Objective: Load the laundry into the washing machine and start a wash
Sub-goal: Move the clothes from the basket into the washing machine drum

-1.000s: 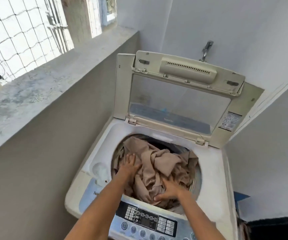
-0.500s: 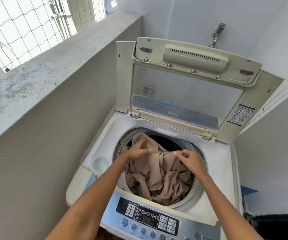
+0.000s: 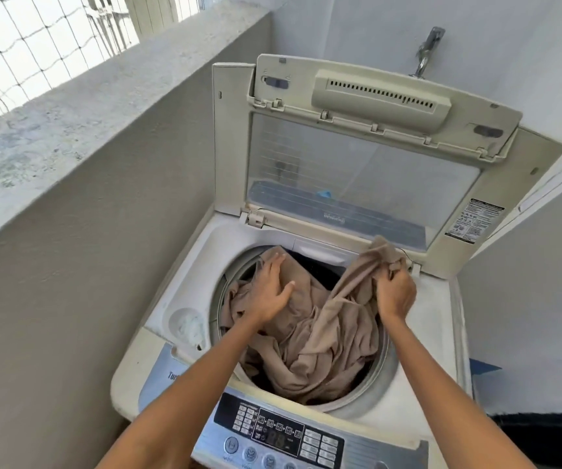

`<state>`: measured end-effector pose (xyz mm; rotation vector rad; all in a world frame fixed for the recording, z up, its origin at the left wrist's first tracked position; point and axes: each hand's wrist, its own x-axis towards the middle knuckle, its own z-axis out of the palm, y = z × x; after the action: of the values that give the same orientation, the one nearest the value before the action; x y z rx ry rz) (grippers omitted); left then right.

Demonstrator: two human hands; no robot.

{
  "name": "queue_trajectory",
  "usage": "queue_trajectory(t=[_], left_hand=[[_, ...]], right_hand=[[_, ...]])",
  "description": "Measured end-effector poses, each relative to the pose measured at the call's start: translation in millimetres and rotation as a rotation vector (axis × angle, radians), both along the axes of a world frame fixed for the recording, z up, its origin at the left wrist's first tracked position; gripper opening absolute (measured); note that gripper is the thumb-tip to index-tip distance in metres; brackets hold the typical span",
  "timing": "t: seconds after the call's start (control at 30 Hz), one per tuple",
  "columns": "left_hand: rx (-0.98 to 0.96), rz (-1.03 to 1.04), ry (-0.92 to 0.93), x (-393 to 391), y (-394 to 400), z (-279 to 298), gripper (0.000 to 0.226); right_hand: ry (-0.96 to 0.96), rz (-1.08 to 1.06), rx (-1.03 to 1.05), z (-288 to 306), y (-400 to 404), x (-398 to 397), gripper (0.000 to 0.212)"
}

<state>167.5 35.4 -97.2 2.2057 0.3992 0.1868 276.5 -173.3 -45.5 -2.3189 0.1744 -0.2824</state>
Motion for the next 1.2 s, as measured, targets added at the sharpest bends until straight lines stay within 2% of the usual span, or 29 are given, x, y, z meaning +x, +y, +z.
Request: queue_trajectory(t=[0.07, 0.1, 0.17, 0.2, 0.23, 0.27, 0.37, 0.43, 0.5, 0.57, 0.63, 0.73, 0.83, 1.03, 1.1, 1.2], left_hand=[[0.164, 0.054, -0.026, -2.5, -2.8, -4.5, 0.065], [0.214, 0.08, -0.011, -2.9, -5.9, -6.9, 0.065], [0.274, 0.1, 0.072, -3.3, -13.9, -12.4, 0.063], [0.284, 0.099, 0.118, -3.5, -18.0, -16.0, 0.062], [0.285, 0.094, 0.15, -3.4, -20.5, -19.7, 0.061], [0.279, 0.081, 0.17, -3.8, -21.4, -23.1, 0.061], [0.266, 0.006, 0.152, -4.4, -12.7, -30.4, 0.064], [0.235, -0.063, 0.147, -4.7, -1.6, -33.7, 0.065], [0.207, -0.112, 0.195, -3.2, 7.0, -37.3, 0.066], [0.212, -0.15, 0.284, 1.4, 9.4, -41.3, 0.068], [0.245, -0.189, 0.376, 11.5, 4.5, -48.6, 0.07], [0.342, -0.213, 0.455, 25.9, -2.9, -68.8, 0.074], [0.397, -0.176, 0.556, 28.4, 1.5, -110.7, 0.075], [0.361, -0.051, 0.783, 8.2, 23.7, -197.1, 0.071], [0.296, -0.027, 0.841, 17.0, 30.1, -199.9, 0.07], [0.207, -0.04, 0.832, 29.6, 26.3, -185.0, 0.072]], right_hand=[[-0.111, 0.237, -0.027, 1.7, -5.0, -8.0, 0.034], [-0.096, 0.4, -0.037, -3.5, -3.7, -17.2, 0.042], [0.141, 0.762, -0.183, -22.7, 2.0, -36.5, 0.06], [0.278, 0.915, -0.339, -31.1, 4.8, -46.1, 0.065], [0.319, 0.995, -0.473, -37.6, 7.4, -53.1, 0.066], [0.255, 1.0, -0.539, -42.3, 9.3, -57.1, 0.067], [-0.103, 0.902, -0.427, -41.8, 12.5, -64.0, 0.081], [-0.22, 1.103, -0.51, -49.4, 13.1, -69.0, 0.091], [-0.197, 1.302, -0.721, -62.7, 10.6, -69.7, 0.097], [-0.083, 1.299, -0.889, -72.8, 9.2, -60.0, 0.104], [0.071, 1.155, -0.967, -82.8, 12.4, -45.3, 0.109], [0.276, 1.044, -0.941, -112.4, 27.2, -27.3, 0.11], [0.423, 1.05, -0.84, -159.3, 47.8, -21.2, 0.11], [0.468, 1.167, -0.787, -249.3, 90.5, -28.6, 0.103], [0.494, 1.174, -0.771, -259.5, 99.5, -20.6, 0.102], [0.537, 1.145, -0.758, -255.1, 100.7, -7.8, 0.102]])
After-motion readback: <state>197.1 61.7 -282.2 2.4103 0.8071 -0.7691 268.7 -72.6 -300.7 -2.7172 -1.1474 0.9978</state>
